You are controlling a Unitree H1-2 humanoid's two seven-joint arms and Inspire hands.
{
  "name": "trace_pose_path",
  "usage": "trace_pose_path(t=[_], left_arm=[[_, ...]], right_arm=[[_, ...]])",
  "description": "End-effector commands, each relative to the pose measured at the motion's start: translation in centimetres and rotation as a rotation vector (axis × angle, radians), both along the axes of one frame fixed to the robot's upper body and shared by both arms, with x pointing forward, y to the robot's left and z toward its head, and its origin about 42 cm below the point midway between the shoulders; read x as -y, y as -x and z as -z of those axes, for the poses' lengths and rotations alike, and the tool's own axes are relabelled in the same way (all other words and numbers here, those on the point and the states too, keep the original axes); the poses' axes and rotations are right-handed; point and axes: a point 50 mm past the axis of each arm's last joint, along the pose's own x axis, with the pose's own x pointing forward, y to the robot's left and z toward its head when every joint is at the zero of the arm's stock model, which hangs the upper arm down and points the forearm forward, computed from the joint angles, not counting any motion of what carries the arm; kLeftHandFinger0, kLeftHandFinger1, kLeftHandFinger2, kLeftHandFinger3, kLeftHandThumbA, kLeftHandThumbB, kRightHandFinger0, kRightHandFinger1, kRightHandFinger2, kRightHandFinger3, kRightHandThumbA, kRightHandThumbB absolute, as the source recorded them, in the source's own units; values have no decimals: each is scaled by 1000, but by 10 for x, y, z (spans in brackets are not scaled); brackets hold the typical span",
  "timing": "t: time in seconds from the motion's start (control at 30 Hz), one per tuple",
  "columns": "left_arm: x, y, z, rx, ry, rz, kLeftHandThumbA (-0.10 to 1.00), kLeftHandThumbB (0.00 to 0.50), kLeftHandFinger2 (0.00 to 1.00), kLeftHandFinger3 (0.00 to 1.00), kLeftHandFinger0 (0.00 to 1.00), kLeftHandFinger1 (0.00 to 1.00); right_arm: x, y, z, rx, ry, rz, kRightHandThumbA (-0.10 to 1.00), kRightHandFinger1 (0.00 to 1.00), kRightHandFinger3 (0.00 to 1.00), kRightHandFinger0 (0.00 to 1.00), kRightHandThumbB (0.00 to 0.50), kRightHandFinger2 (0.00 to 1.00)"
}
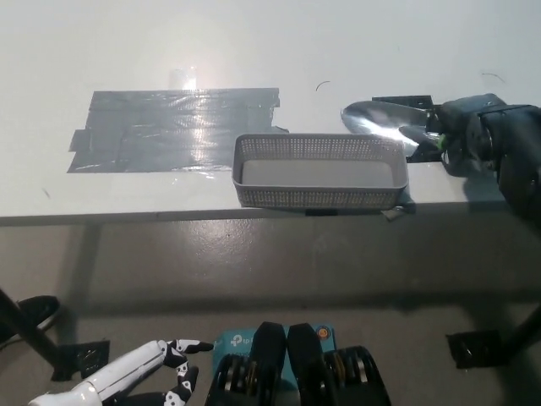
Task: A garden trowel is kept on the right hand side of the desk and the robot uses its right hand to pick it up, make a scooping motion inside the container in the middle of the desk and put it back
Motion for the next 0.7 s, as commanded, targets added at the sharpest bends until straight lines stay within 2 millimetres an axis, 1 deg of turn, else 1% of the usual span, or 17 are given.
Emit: trace_pose_path(t=[0.0, 0.07, 0.1, 0.17, 0.23, 0.27, 0.37, 0.43, 0.47, 0.5, 0.53, 0.57, 0.63, 0.67], left_arm=[[-9, -2, -10, 14, -32, 5, 1000, 312, 968, 1000, 1000, 1000], [-9, -1, -10, 16, -35, 3, 1000, 310, 963, 1000, 1000, 1000], [-9, -1, -10, 19, -38, -1, 1000, 320, 953, 1000, 1000, 1000], [-9, 0, -10, 20, -39, -4, 1000, 324, 943, 1000, 1000, 1000], [-10, 2, -8, 14, -35, -6, 1000, 329, 946, 1000, 1000, 1000], [-10, 3, -8, 13, -36, -9, 1000, 339, 943, 1000, 1000, 1000], [-11, 6, -7, 12, -28, -17, 1000, 340, 943, 1000, 1000, 1000], [-12, 3, -7, 10, -37, -11, 1000, 327, 949, 1000, 1000, 1000], [-13, 3, -7, 8, -37, -11, 1000, 316, 957, 1000, 1000, 1000], [-13, 3, -7, 8, -39, -10, 1000, 316, 967, 1000, 1000, 1000], [-13, 3, -6, 12, -37, -12, 1000, 307, 968, 1000, 1000, 1000], [-13, 3, -6, 13, -46, -18, 1000, 328, 969, 1000, 1000, 1000], [-13, 4, -5, 12, -40, -18, 1000, 341, 964, 1000, 1000, 1000], [-12, 4, -5, 13, -34, -22, 1000, 341, 953, 1000, 1000, 1000]], right_arm=[[1, -8, -36, 22, -41, 17, 727, 1000, 1000, 1000, 500, 1000], [-3, -8, -43, 33, -59, 1, 754, 1000, 1000, 1000, 500, 1000], [-7, -9, -48, 37, -63, -3, 771, 1000, 1000, 1000, 500, 1000], [-9, -9, -52, 42, -67, -13, 773, 1000, 1000, 1000, 500, 1000], [-9, -8, -59, 65, -75, -14, 731, 1000, 1000, 1000, 500, 1000], [-8, -8, -61, 70, -75, -9, 715, 1000, 1000, 1000, 500, 1000], [-8, -6, -69, 83, -83, -16, 712, 1000, 1000, 1000, 500, 1000], [2, -4, -85, 103, -98, -15, 755, 1000, 1000, 1000, 500, 1000], [4, -3, -88, 109, -104, -19, 758, 1000, 1000, 1000, 500, 1000], [5, -1, -90, 116, -111, -22, 755, 1000, 1000, 1000, 500, 1000], [8, 1, -97, 127, -113, -32, 767, 1000, 1000, 1000, 500, 1000], [11, 2, -103, 135, -112, -38, 787, 1000, 1000, 1000, 500, 1000], [17, 9, -117, 161, -142, -57, 811, 1000, 1000, 1000, 500, 1000], [21, 13, -128, 177, -158, -72, 814, 1000, 1000, 1000, 500, 1000]])
